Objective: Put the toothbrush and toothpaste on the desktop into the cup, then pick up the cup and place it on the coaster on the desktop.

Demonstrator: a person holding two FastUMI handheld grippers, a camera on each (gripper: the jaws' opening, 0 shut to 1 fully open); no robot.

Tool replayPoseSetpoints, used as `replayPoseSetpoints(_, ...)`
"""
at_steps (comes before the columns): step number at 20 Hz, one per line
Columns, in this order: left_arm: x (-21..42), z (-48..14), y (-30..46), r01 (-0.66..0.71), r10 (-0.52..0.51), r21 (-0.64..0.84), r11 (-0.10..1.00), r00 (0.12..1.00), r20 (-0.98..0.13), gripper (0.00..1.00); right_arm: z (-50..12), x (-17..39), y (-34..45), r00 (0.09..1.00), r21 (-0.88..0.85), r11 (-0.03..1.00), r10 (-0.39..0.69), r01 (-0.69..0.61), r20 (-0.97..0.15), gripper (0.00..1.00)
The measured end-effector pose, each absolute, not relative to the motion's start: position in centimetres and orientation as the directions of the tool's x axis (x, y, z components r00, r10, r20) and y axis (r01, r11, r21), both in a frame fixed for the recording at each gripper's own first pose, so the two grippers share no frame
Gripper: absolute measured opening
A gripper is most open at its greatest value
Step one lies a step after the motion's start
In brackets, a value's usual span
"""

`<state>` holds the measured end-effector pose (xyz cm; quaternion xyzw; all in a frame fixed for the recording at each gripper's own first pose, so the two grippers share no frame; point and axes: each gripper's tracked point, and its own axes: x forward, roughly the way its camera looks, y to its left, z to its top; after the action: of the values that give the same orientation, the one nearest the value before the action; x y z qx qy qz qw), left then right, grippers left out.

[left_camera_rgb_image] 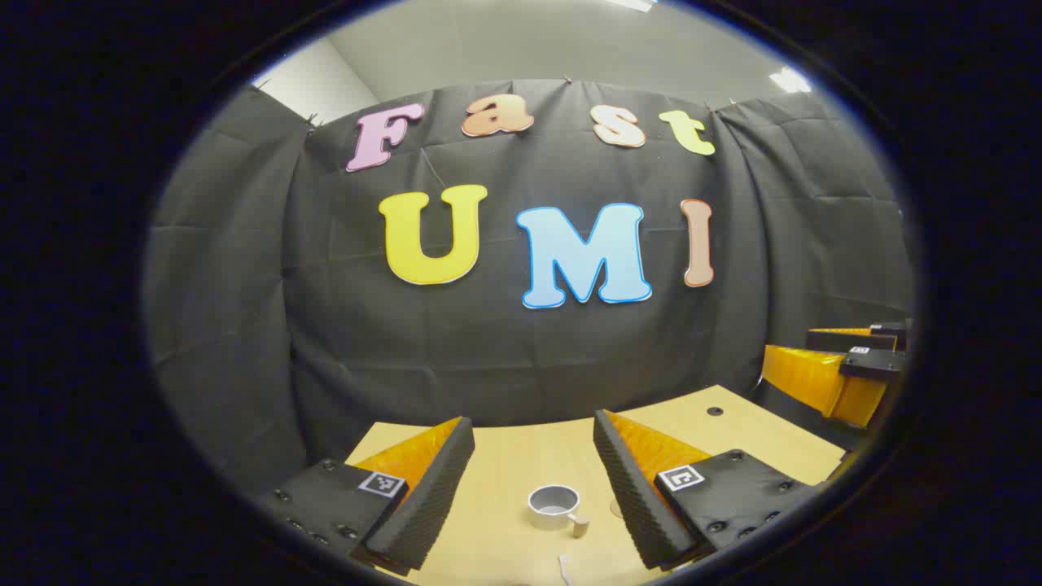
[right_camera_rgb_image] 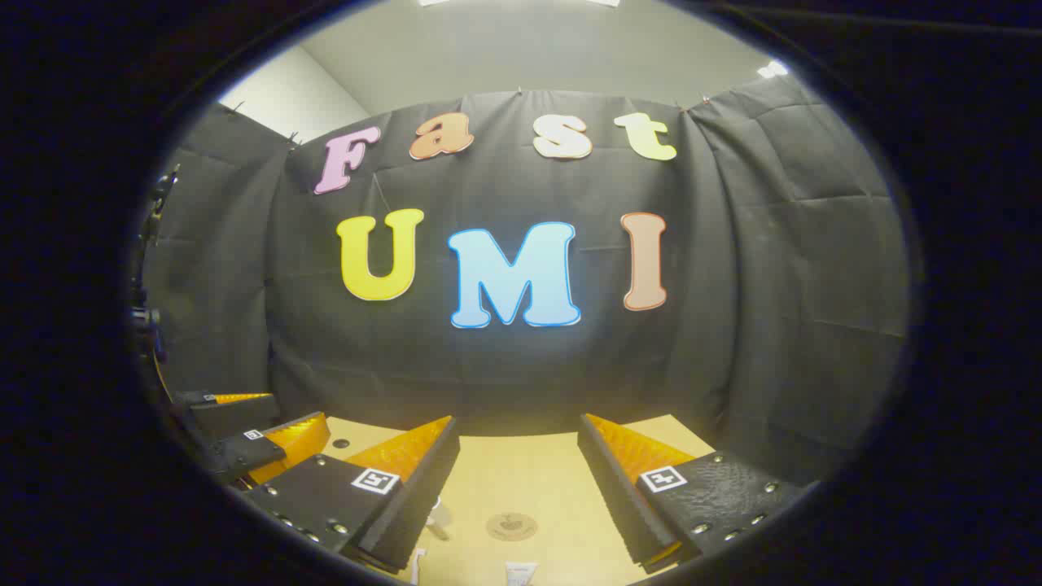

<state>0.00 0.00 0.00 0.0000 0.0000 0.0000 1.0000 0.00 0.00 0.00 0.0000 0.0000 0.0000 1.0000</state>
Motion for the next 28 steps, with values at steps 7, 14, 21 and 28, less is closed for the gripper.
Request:
replayPoseSetpoints(7, 1.0, -0.2, 0.0, -0.026, 0.026, -0.016, 1.000, 1.000, -0.011, 0.97, -0.4, 1.7, 0.3, 0.999, -0.005, 1.000, 0.029, -0.030, -0.035, 0.94)
replayPoseSetpoints(14, 1.7, -2.0, -0.4, -0.023, 0.020, -0.036, 0.999, 0.997, -0.080, 0.97, -2.3, 2.3, 0.8, 0.992, -0.014, 0.998, 0.054, -0.056, -0.113, 0.92)
replayPoseSetpoints(21, 2.7, -7.7, -1.4, -0.003, -0.011, -0.058, 0.998, 0.973, -0.233, 0.97, -6.0, 2.6, 1.2, 0.967, 0.002, 0.998, 0.056, -0.057, -0.250, 0.92)
replayPoseSetpoints(28, 1.9, -16.8, -2.5, -0.012, -0.035, -0.110, 0.994, 0.912, -0.409, 0.97, -12.4, 1.2, 0.5, 0.903, 0.015, 0.998, 0.056, -0.055, -0.427, 0.92)
